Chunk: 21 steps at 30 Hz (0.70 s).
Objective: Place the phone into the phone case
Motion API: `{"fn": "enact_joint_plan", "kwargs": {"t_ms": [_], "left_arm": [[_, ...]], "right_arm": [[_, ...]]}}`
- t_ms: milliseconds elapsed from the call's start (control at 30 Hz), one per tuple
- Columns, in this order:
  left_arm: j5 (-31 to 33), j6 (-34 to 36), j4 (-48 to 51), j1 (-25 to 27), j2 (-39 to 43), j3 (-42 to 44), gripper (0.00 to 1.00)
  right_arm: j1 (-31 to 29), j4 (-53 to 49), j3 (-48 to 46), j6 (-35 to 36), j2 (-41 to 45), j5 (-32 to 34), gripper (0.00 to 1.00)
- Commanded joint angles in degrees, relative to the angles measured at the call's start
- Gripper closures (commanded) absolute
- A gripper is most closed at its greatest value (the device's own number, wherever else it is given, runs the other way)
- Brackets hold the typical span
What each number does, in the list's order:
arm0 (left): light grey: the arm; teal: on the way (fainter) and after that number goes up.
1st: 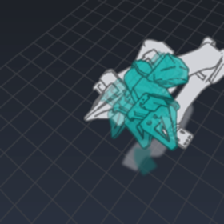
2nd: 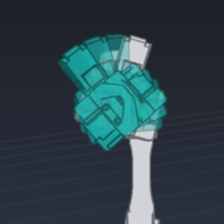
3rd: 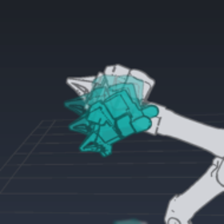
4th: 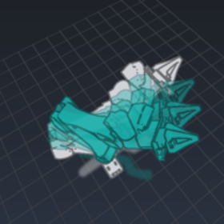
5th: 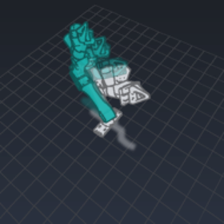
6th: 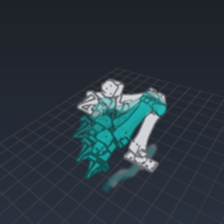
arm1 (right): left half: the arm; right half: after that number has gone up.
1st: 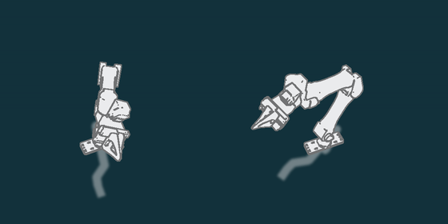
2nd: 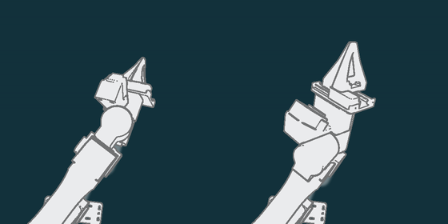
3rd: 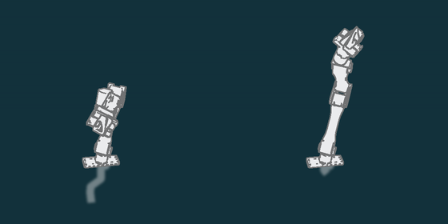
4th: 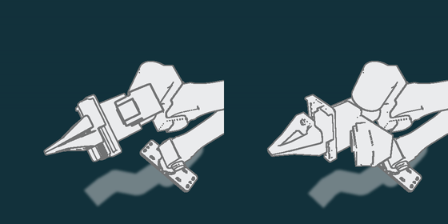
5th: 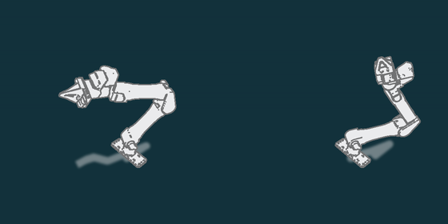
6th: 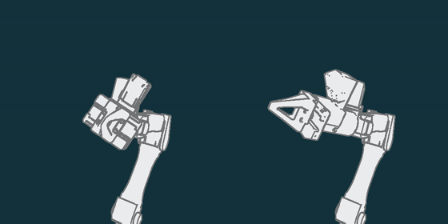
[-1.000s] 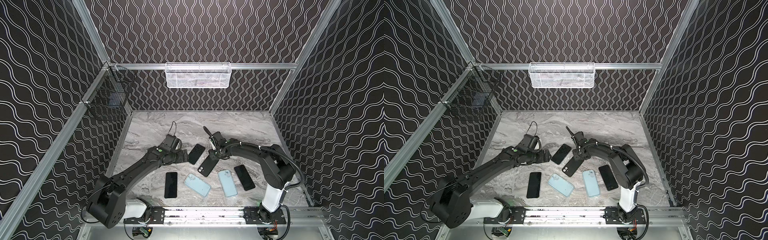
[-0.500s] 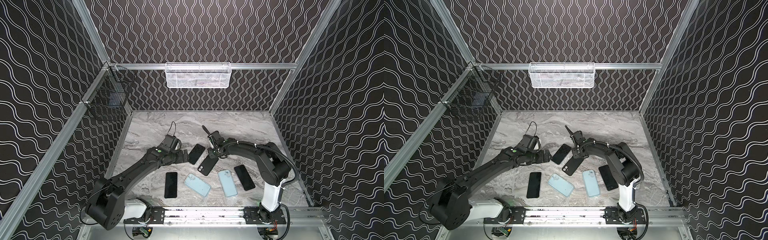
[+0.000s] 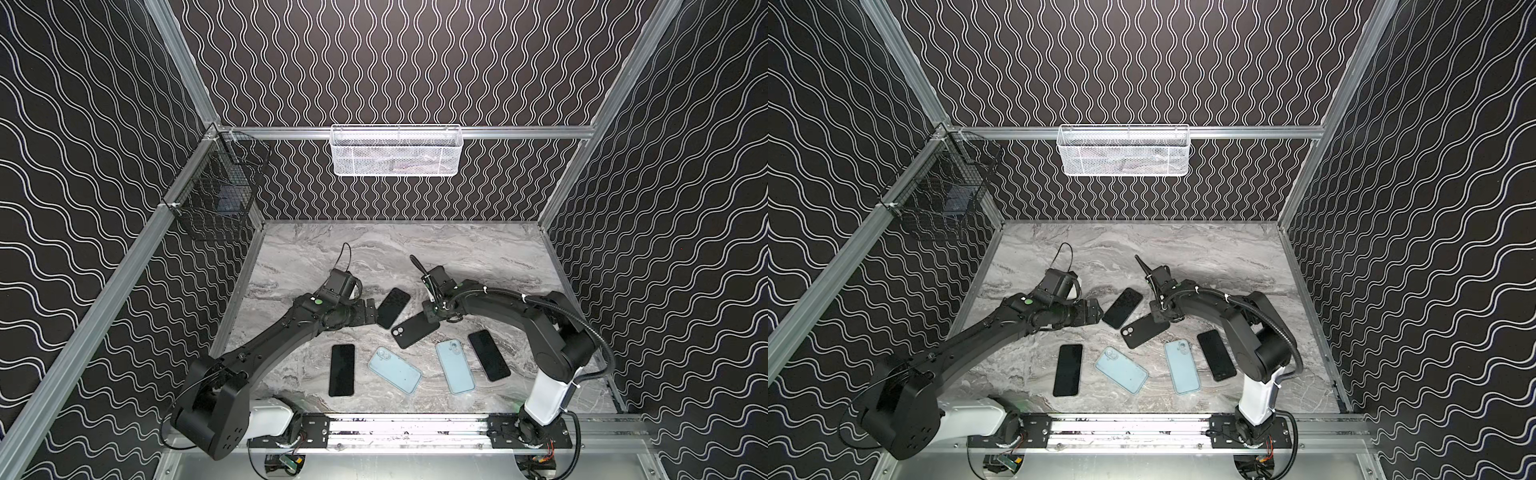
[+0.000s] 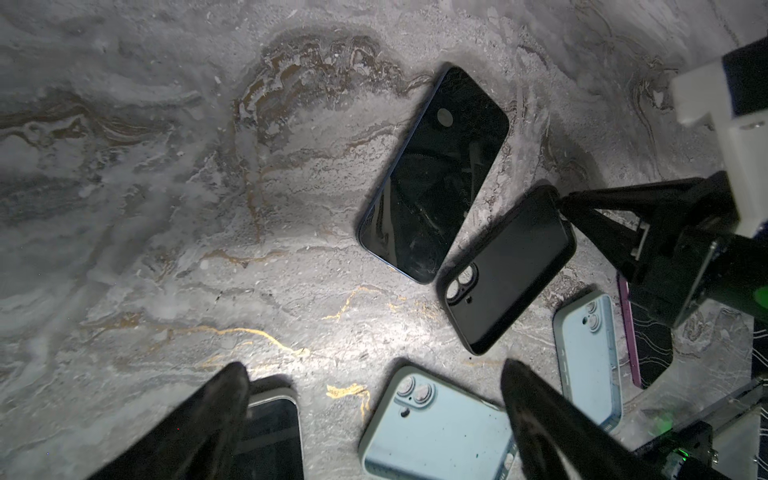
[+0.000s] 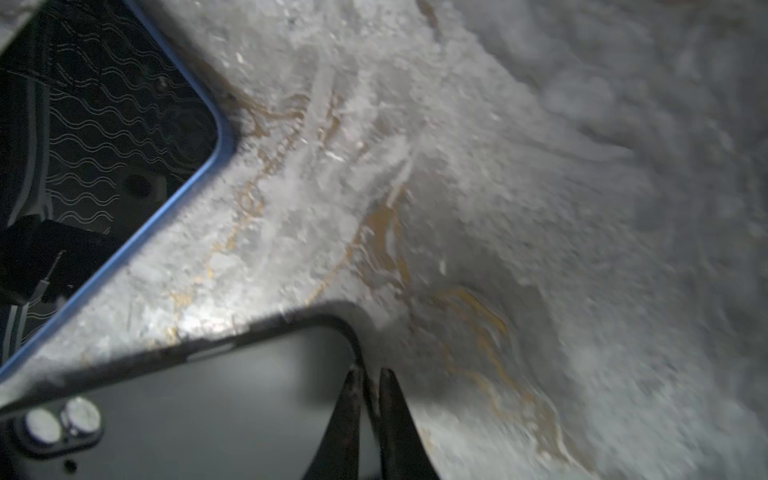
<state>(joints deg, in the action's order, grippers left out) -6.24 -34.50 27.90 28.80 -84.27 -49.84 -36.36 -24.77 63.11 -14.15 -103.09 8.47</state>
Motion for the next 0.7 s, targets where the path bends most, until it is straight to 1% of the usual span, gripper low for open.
{"fn": "enact_joint_plan", "kwargs": {"t_ms": [0, 133, 233, 267, 367, 500, 667], "left_arm": [[-0.2, 0.6, -1.7, -0.3, 0.0, -0.5, 0.02], [-0.1, 0.5, -1.8, -0.5, 0.1, -0.3, 0.02], [-0.3, 0.4, -1.8, -0.5, 0.2, -0.3, 0.02], [-0.3, 0.4, -1.7, -0.5, 0.4, -0.2, 0.02], [-0.1, 0.5, -1.5, -0.7, 0.9, 0.0, 0.02], [-0.1, 0.5, -1.6, -0.8, 1.0, 0.2, 0.02], [-0.6, 0.4, -1.9, -0.9, 0.5, -0.2, 0.02]], "right_arm": [[0.2, -4.3, -0.7, -3.1, 2.0, 3.1, 0.88], [1.4, -5.3, -1.2, -6.1, 2.7, 2.0, 0.90], [1.7, -5.2, -1.0, -6.9, 2.2, 1.2, 0.91], [1.7, -4.6, -0.9, -6.7, 2.4, 0.7, 0.90], [1.7, -1.8, -1.6, -4.9, 4.2, -2.1, 0.77], [1.7, -1.4, 0.0, -2.8, 4.2, -3.6, 0.64], [1.6, -2.3, 2.8, -1.5, 0.6, -3.4, 0.63]]}}
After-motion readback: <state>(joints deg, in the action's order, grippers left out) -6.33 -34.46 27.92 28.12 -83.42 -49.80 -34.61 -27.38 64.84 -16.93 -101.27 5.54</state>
